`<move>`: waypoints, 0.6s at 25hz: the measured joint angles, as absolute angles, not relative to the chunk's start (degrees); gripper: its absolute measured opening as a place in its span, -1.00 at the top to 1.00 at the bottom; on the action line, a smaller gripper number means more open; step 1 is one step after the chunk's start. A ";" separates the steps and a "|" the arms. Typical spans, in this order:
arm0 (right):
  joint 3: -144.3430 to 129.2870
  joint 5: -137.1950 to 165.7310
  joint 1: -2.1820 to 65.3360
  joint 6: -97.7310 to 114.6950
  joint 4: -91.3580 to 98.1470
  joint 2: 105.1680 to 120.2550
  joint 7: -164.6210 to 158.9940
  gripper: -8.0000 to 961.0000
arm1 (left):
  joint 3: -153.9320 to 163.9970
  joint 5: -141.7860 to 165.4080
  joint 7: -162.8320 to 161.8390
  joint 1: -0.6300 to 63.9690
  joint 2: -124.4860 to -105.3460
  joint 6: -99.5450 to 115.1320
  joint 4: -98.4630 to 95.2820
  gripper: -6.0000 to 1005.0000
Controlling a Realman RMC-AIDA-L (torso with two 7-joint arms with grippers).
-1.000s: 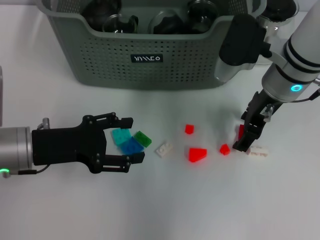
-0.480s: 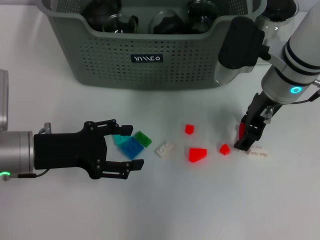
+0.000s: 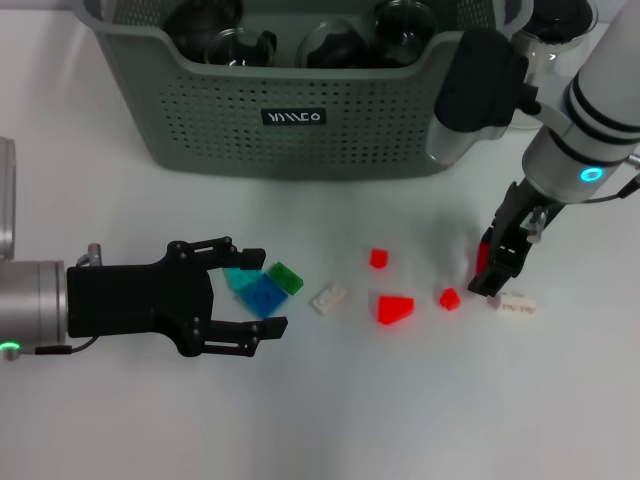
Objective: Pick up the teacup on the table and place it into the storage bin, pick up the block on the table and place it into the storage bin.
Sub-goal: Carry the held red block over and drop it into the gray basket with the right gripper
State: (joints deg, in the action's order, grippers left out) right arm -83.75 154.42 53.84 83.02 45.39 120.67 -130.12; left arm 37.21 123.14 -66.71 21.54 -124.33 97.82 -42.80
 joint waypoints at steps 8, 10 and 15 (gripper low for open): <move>-81.02 150.84 54.02 94.31 58.73 120.20 -130.03 -0.46 | 37.00 123.14 -66.71 21.53 -124.19 98.11 -42.81 -0.71; -79.45 150.28 54.94 97.42 62.16 120.22 -129.93 -0.46 | 36.99 123.14 -66.71 21.50 -124.19 98.08 -42.81 -0.71; -74.39 146.88 59.00 102.54 66.38 120.27 -129.10 -0.44 | 37.01 123.14 -66.71 21.44 -124.19 98.12 -42.80 -0.71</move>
